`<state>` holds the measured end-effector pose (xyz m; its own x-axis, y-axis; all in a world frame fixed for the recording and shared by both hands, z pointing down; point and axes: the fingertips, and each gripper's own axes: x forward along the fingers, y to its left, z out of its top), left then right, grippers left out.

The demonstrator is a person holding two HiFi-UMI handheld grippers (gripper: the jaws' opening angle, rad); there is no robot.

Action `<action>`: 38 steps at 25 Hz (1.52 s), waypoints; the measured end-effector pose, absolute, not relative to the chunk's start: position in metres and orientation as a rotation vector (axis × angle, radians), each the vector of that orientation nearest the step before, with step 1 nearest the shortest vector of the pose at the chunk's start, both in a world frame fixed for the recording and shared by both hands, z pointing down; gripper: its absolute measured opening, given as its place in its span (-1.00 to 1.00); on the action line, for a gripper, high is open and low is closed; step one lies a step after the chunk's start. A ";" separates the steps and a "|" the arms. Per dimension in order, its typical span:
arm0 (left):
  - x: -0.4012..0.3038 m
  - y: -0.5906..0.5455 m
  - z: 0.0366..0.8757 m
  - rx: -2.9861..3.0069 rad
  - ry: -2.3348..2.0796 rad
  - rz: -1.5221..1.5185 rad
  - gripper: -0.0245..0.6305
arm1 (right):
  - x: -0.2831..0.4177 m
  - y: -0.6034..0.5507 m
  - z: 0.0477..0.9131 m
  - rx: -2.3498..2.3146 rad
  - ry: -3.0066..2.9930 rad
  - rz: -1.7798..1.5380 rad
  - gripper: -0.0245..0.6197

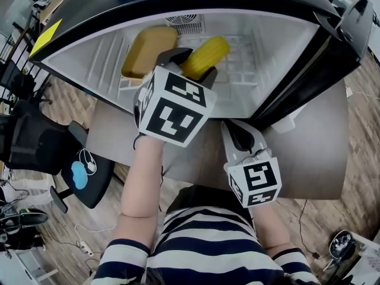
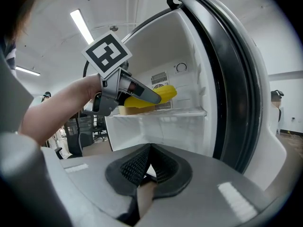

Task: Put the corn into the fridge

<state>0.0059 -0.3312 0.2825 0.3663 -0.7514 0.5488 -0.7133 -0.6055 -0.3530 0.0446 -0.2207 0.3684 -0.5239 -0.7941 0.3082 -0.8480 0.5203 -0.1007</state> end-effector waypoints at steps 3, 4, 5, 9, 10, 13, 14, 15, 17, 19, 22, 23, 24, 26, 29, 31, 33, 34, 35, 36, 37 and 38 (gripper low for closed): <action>0.003 -0.336 0.284 -2.511 1.370 -1.109 -0.93 | 0.046 -0.223 0.370 1.397 -2.536 0.352 -0.93; 0.003 -0.337 0.284 -2.503 1.373 -1.118 -0.93 | 0.047 -0.224 0.370 1.399 -2.536 0.352 -0.93; 0.002 -0.339 0.285 -2.493 1.378 -1.127 -0.93 | 0.048 -0.225 0.371 1.401 -2.536 0.353 -0.93; 0.003 -0.343 0.291 -2.439 1.370 -1.189 -0.93 | 0.049 -0.226 0.374 1.401 -2.536 0.361 -0.93; 0.004 -0.343 0.294 -2.423 1.362 -1.208 -0.93 | 0.049 -0.226 0.375 1.401 -2.536 0.362 -0.93; 0.007 -0.344 0.298 -2.393 1.341 -1.247 -0.93 | 0.049 -0.227 0.375 1.401 -2.537 0.365 -0.93; 0.008 -0.345 0.299 -2.392 1.335 -1.252 -0.93 | 0.050 -0.227 0.376 1.401 -2.537 0.365 -0.93; 0.009 -0.345 0.300 -2.397 1.331 -1.254 -0.93 | 0.050 -0.227 0.376 1.401 -2.536 0.364 -0.93; 0.011 -0.345 0.303 -2.421 1.322 -1.257 -0.93 | 0.052 -0.227 0.378 1.403 -2.531 0.367 -0.93; 0.013 -0.345 0.307 -2.445 1.313 -1.264 -0.93 | 0.054 -0.227 0.380 1.405 -2.528 0.373 -0.93; 0.012 -0.346 0.310 -2.446 1.316 -1.269 -0.93 | 0.055 -0.227 0.381 1.407 -2.526 0.379 -0.93; 0.012 -0.346 0.310 -2.444 1.318 -1.267 -0.93 | 0.056 -0.227 0.382 1.407 -2.526 0.380 -0.93; 0.012 -0.347 0.310 -2.443 1.320 -1.264 -0.93 | 0.056 -0.228 0.382 1.408 -2.525 0.381 -0.93; 0.012 -0.347 0.310 -2.442 1.323 -1.253 -0.93 | 0.057 -0.228 0.383 1.410 -2.523 0.386 -0.93; 0.011 -0.347 0.310 -2.451 1.328 -1.232 -0.93 | 0.059 -0.228 0.385 1.417 -2.520 0.396 -0.93; 0.011 -0.348 0.310 -2.469 1.332 -1.201 -0.93 | 0.060 -0.228 0.386 1.426 -2.519 0.403 -0.93; 0.011 -0.348 0.309 -2.479 1.335 -1.174 -0.93 | 0.061 -0.228 0.387 1.434 -2.517 0.410 -0.93; 0.011 -0.348 0.309 -2.476 1.334 -1.166 -0.93 | 0.062 -0.229 0.387 1.438 -2.516 0.413 -0.93; 0.011 -0.348 0.309 -2.472 1.329 -1.159 -0.93 | 0.062 -0.229 0.388 1.443 -2.515 0.415 -0.93; 0.011 -0.348 0.309 -2.468 1.323 -1.151 -0.93 | 0.063 -0.229 0.388 1.448 -2.515 0.417 -0.93; 0.011 -0.348 0.309 -2.467 1.318 -1.144 -0.93 | 0.064 -0.229 0.388 1.452 -2.513 0.419 -0.93; 0.011 -0.348 0.309 -2.467 1.313 -1.137 -0.93 | 0.064 -0.230 0.388 1.456 -2.511 0.421 -0.93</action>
<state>0.0111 -0.3478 0.3088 0.3396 -0.7555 0.5603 -0.6624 -0.6150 -0.4278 0.0642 -0.2296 0.3881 -0.4907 -0.8111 0.3183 -0.8706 0.4716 -0.1404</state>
